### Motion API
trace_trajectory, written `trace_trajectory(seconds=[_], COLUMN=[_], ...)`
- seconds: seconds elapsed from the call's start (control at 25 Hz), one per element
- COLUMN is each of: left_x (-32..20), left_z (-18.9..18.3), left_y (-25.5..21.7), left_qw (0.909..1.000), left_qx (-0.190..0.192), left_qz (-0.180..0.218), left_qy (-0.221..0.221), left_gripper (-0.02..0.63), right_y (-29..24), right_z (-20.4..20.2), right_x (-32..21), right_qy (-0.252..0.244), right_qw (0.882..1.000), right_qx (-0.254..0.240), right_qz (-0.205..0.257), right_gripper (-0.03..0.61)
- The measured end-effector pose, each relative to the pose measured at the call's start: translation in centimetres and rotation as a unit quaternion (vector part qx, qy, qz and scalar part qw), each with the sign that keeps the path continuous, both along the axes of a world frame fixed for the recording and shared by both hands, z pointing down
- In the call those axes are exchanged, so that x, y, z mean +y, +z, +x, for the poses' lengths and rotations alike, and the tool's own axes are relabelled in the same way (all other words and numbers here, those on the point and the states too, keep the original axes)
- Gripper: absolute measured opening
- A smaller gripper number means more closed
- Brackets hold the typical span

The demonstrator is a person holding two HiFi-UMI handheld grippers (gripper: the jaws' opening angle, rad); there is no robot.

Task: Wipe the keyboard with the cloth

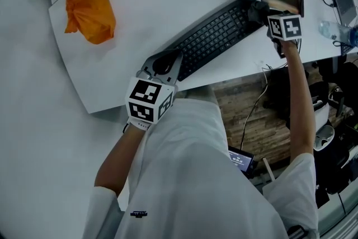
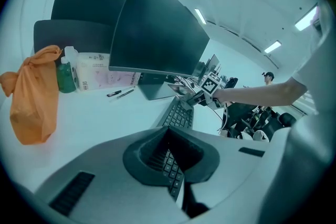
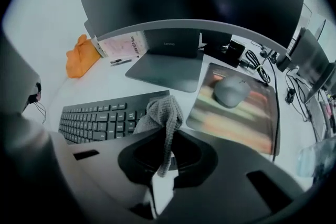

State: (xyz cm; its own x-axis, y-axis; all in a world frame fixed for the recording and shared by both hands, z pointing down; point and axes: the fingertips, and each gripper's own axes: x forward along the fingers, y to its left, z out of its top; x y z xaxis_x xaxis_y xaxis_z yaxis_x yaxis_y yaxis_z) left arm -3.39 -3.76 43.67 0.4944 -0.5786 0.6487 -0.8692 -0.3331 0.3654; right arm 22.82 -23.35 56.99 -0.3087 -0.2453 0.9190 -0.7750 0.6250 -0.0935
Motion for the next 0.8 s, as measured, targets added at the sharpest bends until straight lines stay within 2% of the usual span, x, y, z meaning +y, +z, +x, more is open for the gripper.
trace_trajectory(seconds=[0.2, 0.32, 0.4, 0.64, 0.8], left_x=[-0.2, -0.2, -0.2, 0.1, 0.4], left_z=[0.0, -0.2, -0.3, -0.4, -0.9], left_y=[-0.2, -0.3, -0.3, -0.5, -0.6], left_qw=[1.0000, 1.0000, 1.0000, 1.0000, 0.9999], left_qx=[0.002, 0.001, 0.001, 0.001, 0.000], left_qz=[0.004, 0.005, 0.004, 0.007, 0.009], left_qy=[-0.001, -0.003, -0.003, -0.005, -0.008], left_gripper=[0.018, 0.018, 0.018, 0.018, 0.018], right_y=[-1.4, -3.0, -3.5, -1.1, -0.5], right_z=[3.1, 3.0, 1.9, -3.1, -5.0], right_x=[-3.2, -4.8, -5.1, -2.1, -0.7], right_qy=[0.002, 0.016, 0.005, -0.068, -0.082], right_qw=[0.996, 0.993, 0.992, 0.992, 0.992], right_qx=[0.073, 0.077, 0.076, 0.075, 0.066], right_qz=[0.051, 0.088, 0.104, 0.078, 0.069], right_gripper=[0.026, 0.026, 0.026, 0.026, 0.026])
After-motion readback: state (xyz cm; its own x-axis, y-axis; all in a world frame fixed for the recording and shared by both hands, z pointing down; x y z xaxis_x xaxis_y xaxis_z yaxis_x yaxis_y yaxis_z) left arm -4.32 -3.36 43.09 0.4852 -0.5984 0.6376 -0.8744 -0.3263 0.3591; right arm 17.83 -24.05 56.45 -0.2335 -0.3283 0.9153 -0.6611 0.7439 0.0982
